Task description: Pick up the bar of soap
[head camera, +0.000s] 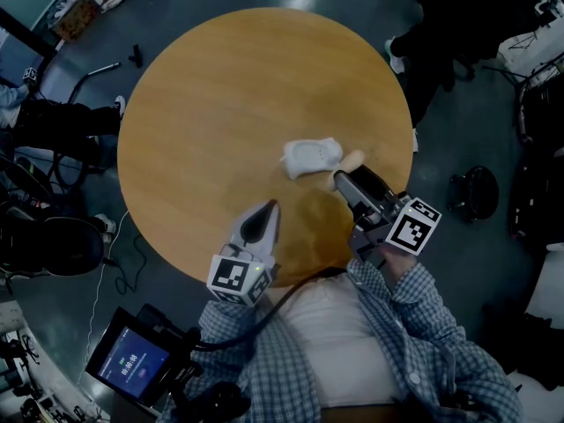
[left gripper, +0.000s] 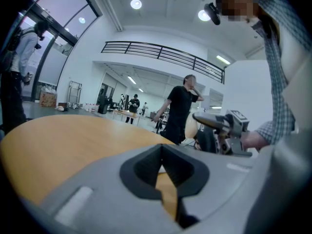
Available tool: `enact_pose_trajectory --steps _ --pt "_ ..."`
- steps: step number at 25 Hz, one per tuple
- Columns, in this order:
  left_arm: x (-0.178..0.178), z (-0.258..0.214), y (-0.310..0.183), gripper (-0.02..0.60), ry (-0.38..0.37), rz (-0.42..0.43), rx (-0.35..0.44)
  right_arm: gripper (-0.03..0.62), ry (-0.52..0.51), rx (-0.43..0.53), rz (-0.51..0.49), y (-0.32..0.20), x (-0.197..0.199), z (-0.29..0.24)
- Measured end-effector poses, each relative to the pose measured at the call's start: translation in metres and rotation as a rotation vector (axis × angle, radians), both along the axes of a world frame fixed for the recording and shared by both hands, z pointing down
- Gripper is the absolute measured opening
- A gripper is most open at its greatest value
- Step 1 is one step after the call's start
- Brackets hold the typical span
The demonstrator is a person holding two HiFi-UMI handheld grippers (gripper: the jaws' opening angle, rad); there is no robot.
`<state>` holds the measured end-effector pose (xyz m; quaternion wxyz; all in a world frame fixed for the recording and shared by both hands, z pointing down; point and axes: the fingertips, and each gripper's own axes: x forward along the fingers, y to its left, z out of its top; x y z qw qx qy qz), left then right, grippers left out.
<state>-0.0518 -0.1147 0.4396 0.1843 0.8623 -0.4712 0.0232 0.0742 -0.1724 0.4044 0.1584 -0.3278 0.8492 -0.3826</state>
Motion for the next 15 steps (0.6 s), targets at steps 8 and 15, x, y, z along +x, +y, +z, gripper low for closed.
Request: enact_pose_trajectory --steps 8,15 --pt "-0.0005 0.0002 -0.0003 -0.002 0.0 -0.005 -0.001 0.259 -0.004 -0.005 -0.004 -0.0018 -0.0007 0.0012" --pt "-0.001 -0.0009 -0.0015 -0.002 -0.001 -0.009 -0.003 0.259 -0.005 -0.011 -0.008 -0.003 -0.0006 0.0013"
